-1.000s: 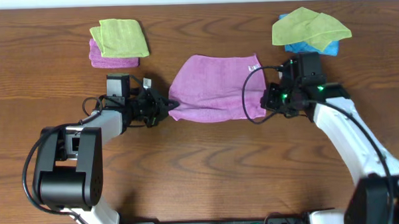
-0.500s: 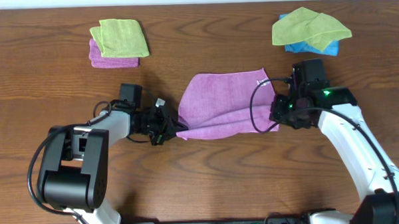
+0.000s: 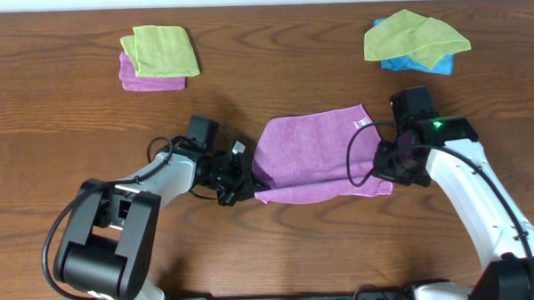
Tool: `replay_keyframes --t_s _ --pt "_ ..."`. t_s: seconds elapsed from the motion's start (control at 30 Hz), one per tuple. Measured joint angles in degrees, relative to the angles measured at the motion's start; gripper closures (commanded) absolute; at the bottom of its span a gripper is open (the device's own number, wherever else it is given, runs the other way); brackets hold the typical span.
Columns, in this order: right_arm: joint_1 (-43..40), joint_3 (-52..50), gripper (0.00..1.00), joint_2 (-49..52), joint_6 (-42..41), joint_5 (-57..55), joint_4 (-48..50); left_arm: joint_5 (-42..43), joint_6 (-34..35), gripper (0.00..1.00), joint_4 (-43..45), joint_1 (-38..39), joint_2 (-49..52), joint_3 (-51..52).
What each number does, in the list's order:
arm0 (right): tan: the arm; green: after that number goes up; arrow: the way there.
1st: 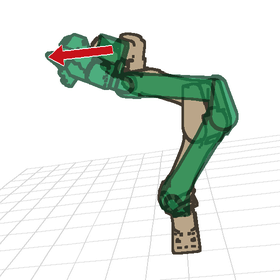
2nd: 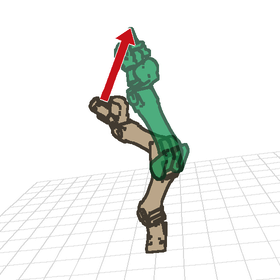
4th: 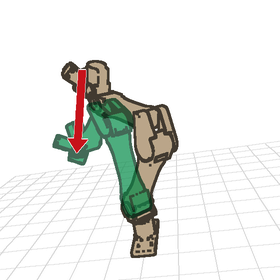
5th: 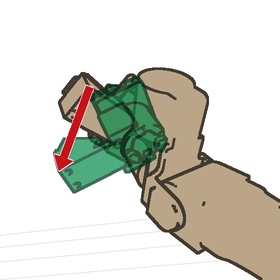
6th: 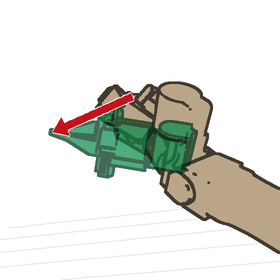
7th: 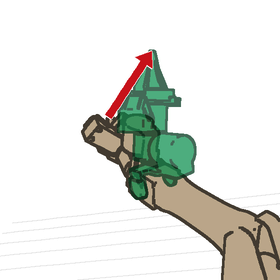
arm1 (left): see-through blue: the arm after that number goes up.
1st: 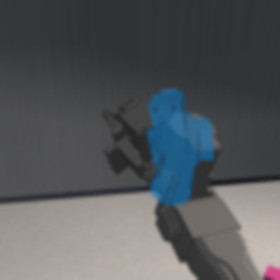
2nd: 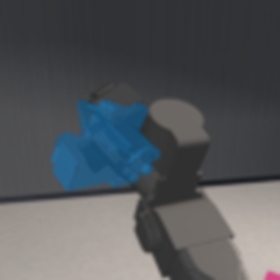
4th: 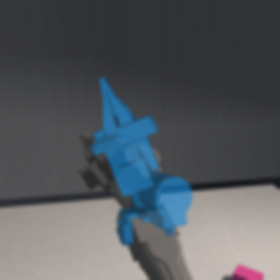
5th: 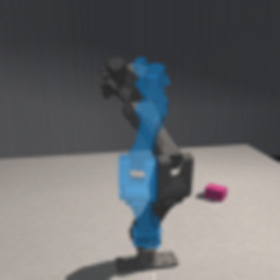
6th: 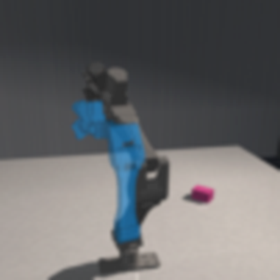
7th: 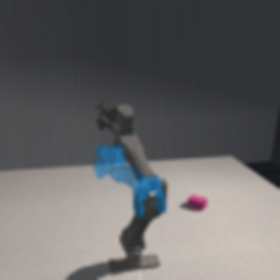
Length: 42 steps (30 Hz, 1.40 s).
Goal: Fold the cloth
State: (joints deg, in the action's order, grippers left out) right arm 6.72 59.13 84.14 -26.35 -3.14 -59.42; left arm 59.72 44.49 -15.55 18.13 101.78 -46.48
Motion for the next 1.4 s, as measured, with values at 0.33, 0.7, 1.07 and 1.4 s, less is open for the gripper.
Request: replay_keyframes --t_s 0.33,0.7,1.07,1.4 --pt "0.0 0.0 0.23 -0.1 -1.5 -4.0 -2.0 -1.4 -3.7 0.05 -1.1 -0.6 0.0 0.0" --pt "0.0 0.5 0.3 -2.7 7.0 4.3 11.0 -6.8 -5.8 0.05 2.7 -4.6 -0.1 0.1" --pt "0.0 0.5 0.34 -2.7 9.7 12.9 12.4 -20.1 -6.2 0.05 19.1 -4.6 -0.1 -0.1" --pt "0.0 0.6 0.36 -2.7 10.3 15.6 12.2 -18.9 -2.4 0.0 38.8 -2.3 8.7 -2.5"
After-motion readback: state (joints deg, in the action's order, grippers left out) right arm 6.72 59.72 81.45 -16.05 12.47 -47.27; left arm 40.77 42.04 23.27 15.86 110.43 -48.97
